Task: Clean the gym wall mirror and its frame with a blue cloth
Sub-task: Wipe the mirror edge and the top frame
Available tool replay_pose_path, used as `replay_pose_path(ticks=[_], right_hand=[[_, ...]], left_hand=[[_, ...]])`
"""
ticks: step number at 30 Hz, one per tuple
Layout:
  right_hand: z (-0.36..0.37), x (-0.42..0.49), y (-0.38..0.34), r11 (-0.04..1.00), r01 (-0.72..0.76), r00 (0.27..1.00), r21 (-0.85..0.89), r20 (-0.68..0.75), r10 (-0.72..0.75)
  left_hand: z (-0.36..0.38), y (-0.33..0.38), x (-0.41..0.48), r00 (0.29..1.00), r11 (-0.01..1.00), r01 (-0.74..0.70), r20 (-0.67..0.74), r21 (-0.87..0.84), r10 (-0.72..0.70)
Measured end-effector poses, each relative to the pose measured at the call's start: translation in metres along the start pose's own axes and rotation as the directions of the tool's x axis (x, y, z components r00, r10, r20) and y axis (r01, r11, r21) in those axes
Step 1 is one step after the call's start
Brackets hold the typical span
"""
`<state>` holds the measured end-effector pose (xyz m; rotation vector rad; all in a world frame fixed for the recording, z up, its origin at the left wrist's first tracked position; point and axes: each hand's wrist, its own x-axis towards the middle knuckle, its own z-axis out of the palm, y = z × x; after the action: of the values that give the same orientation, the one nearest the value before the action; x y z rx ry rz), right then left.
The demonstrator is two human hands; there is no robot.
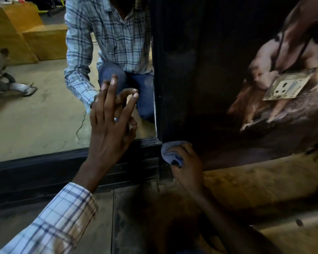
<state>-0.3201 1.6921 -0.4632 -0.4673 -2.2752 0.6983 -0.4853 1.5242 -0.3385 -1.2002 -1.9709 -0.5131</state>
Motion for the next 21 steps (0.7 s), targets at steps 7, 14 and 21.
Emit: replay_pose_path(ticks=[7, 14, 21], right_hand=[[-0.020, -0.004, -0.031, 0.955, -0.203, 0.971, 0.214, -0.081, 0.225], [-0.094, 0.036, -0.159, 0.814, -0.315, 0.909, 0.487, -0.092, 0.407], [-0.211, 0.093, -0.317, 0.738, -0.383, 0.871, 0.556, -0.049, 0.488]], left_hand=[[-0.012, 0.003, 0.002, 0.998, 0.999, -0.035, 0.056, -0.009, 0.036], [-0.093, 0.014, 0.052, 0.987, 0.962, 0.044, 0.163, -0.271, 0.001], [-0.236, 0.038, 0.139, 0.895, 0.668, 0.443, 0.341, -0.598, -0.288]])
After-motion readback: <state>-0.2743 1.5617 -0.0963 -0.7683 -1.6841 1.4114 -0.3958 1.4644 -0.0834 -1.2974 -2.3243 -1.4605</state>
